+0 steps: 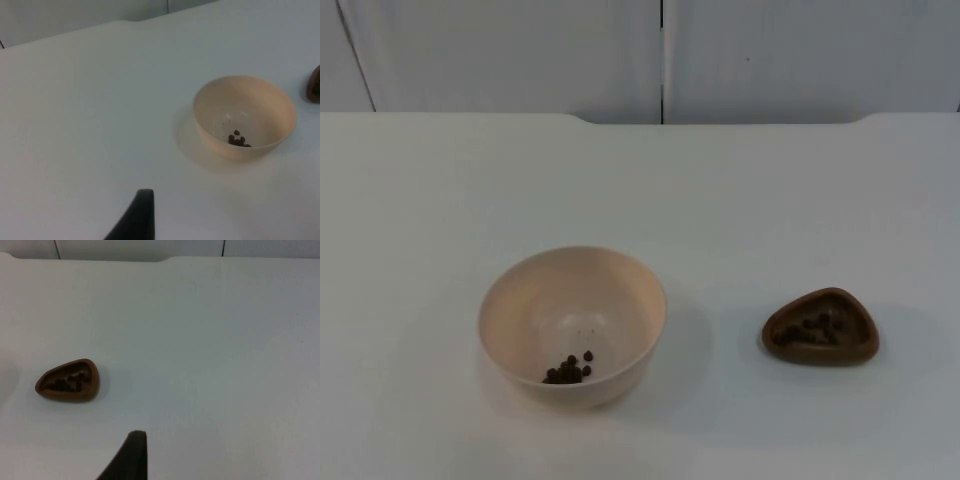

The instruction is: Pick up the bowl with the left hand and pour the coffee beans from the cup into the bowl with the right hand.

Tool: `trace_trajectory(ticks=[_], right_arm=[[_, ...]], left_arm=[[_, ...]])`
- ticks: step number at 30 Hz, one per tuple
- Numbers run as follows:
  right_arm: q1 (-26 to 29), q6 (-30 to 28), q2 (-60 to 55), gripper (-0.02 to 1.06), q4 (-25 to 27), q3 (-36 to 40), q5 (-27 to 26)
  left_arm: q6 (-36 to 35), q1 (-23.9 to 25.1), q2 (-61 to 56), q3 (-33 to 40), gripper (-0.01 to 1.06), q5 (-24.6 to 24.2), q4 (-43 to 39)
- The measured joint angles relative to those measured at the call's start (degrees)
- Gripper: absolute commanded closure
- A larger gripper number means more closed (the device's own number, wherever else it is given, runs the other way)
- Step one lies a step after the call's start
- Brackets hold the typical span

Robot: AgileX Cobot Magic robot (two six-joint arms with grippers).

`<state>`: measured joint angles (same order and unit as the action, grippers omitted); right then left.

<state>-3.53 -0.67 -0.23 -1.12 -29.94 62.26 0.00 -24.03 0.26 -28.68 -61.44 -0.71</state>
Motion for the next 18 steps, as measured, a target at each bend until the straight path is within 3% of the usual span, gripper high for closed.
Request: trace_trajectory(ticks=[11,18], right_arm=[[0.0,0.0,0.0,-0.01,0.0,0.0,0.0],[0.0,0.0,0.0,-0.01,0.0,0.0,0.0]], left_arm=[[0.0,0.1,0.0,0.0,0.0,0.0,0.0],[0.0,4.8,0.0,0.0,0.0,0.0,0.1]])
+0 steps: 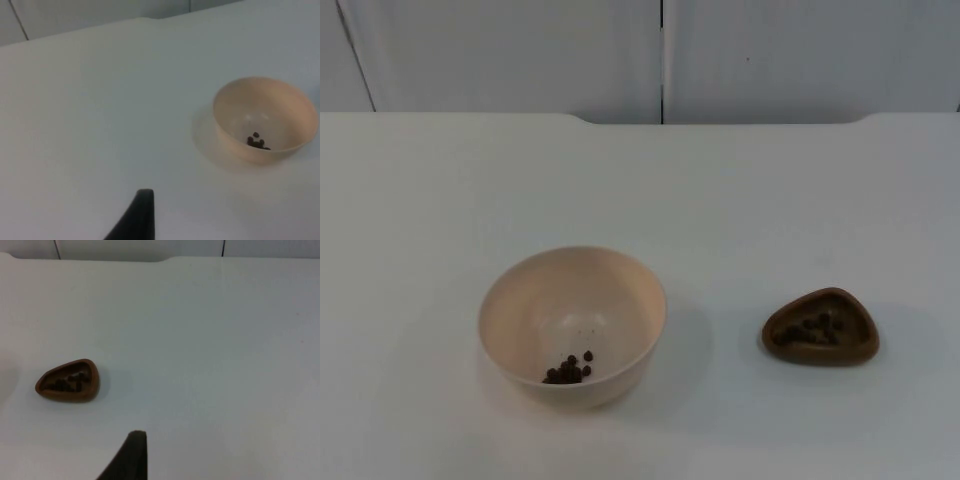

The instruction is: Pick up the bowl with the left hand and pour the coffee beans from the cup into the bowl with the right hand.

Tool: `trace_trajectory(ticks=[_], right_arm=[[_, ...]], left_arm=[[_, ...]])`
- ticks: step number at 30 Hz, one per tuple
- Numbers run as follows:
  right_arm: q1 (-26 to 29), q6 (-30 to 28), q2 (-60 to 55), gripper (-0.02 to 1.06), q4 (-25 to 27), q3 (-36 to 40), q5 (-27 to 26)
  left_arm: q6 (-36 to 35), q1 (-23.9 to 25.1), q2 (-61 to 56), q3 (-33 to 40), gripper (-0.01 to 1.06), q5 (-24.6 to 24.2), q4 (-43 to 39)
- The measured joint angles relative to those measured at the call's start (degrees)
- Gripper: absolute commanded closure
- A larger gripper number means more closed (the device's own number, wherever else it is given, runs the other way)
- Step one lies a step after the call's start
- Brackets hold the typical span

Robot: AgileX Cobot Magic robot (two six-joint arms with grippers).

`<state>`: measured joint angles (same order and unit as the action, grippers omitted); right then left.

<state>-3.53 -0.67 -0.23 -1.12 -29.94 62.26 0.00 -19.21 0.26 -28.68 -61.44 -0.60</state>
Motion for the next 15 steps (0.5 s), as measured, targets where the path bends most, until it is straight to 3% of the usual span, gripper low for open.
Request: trace_trajectory(ticks=[15], right_arm=[[0.0,0.0,0.0,-0.01,0.0,0.0,0.0]], left_arm=[[0.0,13.5,0.0,0.0,0.0,0.0,0.0]])
